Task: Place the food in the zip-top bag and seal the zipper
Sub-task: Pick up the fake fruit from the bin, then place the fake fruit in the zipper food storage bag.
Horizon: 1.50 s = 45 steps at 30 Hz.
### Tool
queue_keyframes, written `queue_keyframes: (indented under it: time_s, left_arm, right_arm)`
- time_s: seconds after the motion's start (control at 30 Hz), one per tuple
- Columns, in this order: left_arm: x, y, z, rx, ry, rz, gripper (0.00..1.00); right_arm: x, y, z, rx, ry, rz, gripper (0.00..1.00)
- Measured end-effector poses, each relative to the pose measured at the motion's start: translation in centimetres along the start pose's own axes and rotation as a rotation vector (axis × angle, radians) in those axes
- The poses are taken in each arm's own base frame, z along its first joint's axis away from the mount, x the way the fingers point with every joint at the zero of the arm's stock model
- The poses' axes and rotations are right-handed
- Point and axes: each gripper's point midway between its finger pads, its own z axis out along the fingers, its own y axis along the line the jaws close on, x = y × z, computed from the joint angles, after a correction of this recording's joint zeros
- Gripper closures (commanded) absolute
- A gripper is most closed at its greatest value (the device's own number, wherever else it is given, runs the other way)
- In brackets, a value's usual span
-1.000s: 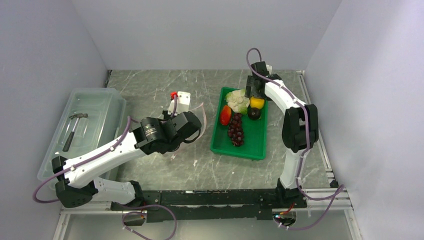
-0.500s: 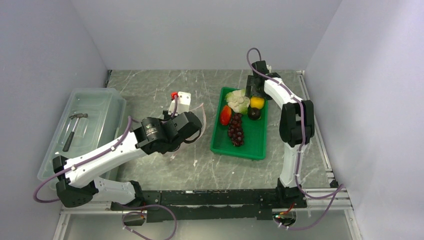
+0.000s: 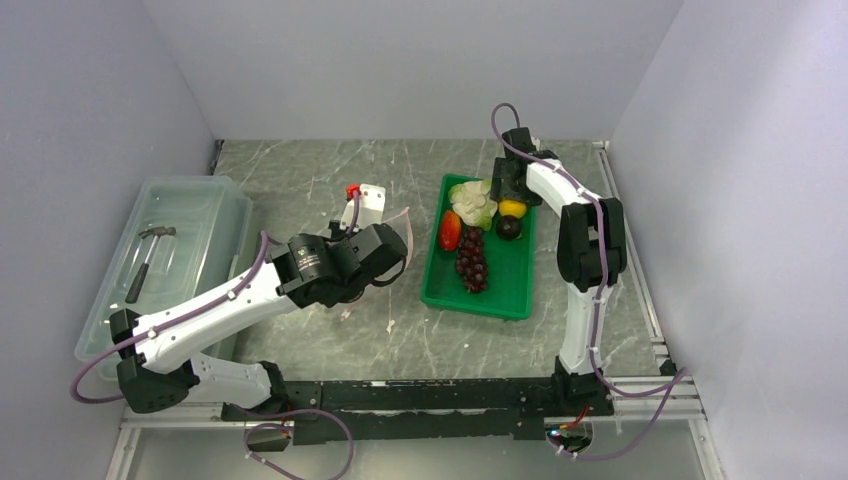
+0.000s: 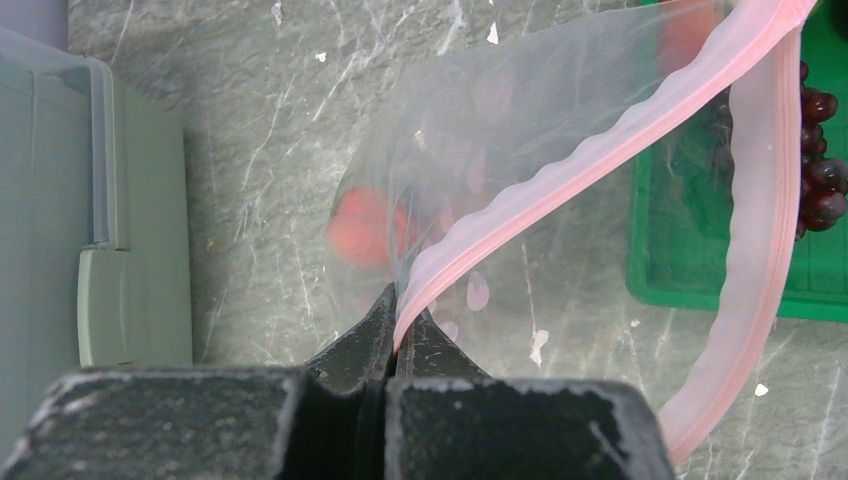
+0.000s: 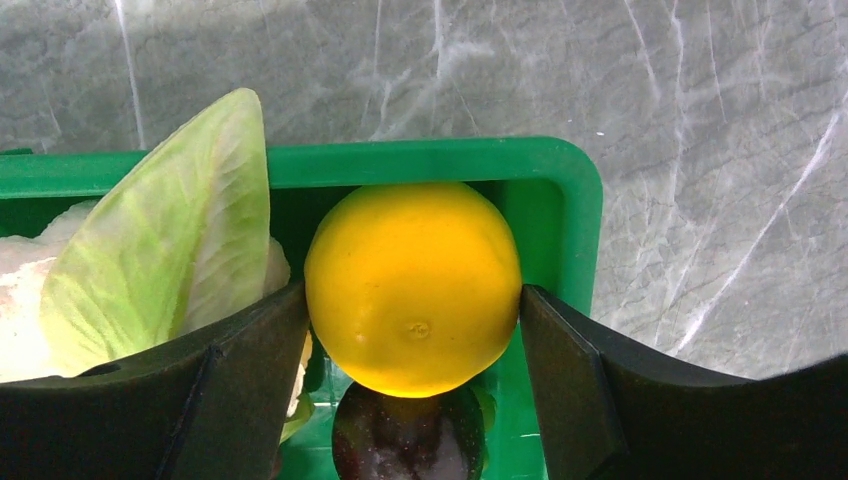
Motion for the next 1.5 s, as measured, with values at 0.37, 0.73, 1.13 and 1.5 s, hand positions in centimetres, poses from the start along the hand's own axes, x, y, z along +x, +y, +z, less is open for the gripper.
queue_keyframes:
  time_s: [0.37,0.73,1.13,1.5]
  left_arm:
    - [0.0,0.0,0.0,0.000,0.000,0.000,1.00]
    - [0.0,0.0,0.0,0.001,0.000,-0.001,1.00]
    - [-0.1,-0.2,0.0,0.007,-0.001,-0.010,1.00]
    - [0.1,-0.6,0.3,0.006,0.005,-0.004,1.00]
  right_arm:
    - [0.0,-0.1,0.1,0.002,-0.004,0.002,0.60]
    - [-0.9,-1.2,-4.5,0.002,-0.070,0.022,0.62]
    - [-2.1,-0.6,-15.7,-0.163,-0.257,0.050,0.62]
    - [1.6,4.0,-27.2,-0.559,-0.360,-0.003,0.62]
